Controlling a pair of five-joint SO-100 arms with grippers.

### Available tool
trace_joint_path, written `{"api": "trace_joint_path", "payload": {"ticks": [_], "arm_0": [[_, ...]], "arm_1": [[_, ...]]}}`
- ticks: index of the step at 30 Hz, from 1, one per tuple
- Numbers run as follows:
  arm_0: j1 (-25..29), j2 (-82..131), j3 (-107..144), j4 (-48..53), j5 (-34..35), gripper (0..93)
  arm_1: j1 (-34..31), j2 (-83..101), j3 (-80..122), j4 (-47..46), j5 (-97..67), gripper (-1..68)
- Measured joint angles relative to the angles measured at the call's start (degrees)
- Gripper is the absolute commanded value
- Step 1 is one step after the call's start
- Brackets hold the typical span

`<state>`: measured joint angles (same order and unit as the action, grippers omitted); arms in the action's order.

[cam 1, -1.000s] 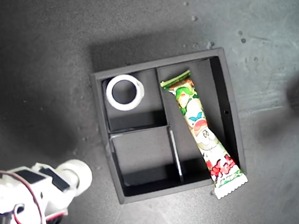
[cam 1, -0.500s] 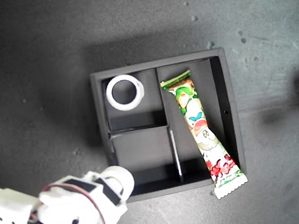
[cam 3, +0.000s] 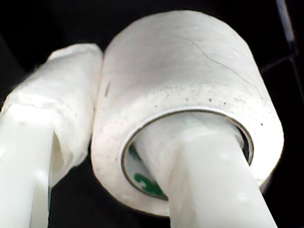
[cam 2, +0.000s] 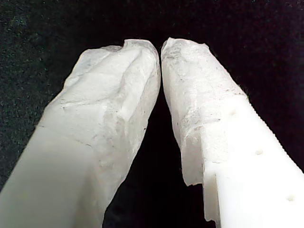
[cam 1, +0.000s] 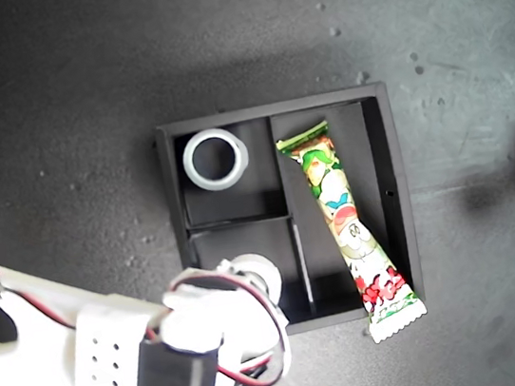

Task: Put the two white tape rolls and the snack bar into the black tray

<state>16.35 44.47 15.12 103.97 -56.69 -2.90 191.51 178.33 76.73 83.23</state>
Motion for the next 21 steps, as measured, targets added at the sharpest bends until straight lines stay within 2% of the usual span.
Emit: {"api": "trace_joint_path", "payload": {"ticks": [2, 6, 12, 18, 21], "arm_0": [[0.0, 0.0, 0.1, 0.0, -0.4, 0.2], [0.2, 0.0, 0.4, 0.0, -1.1, 9.8], [1.0, 0.1, 1.2, 0.0, -1.5, 17.0], [3.0, 3.9, 4.0, 0.0, -1.1, 18.4], [3.3, 7.3, 6.9, 0.0, -1.5, 18.1]], "arm_1": [[0.4, 0.0, 0.0, 0.0, 0.4, 1.7], [0.4, 0.0, 0.0, 0.0, 0.4, 1.8], [0.1, 0.0, 0.0, 0.0, 0.4, 1.0], [0.1, 0.0, 0.0, 0.0, 0.4, 0.3], [0.1, 0.0, 0.0, 0.0, 0.4, 4.2]]}}
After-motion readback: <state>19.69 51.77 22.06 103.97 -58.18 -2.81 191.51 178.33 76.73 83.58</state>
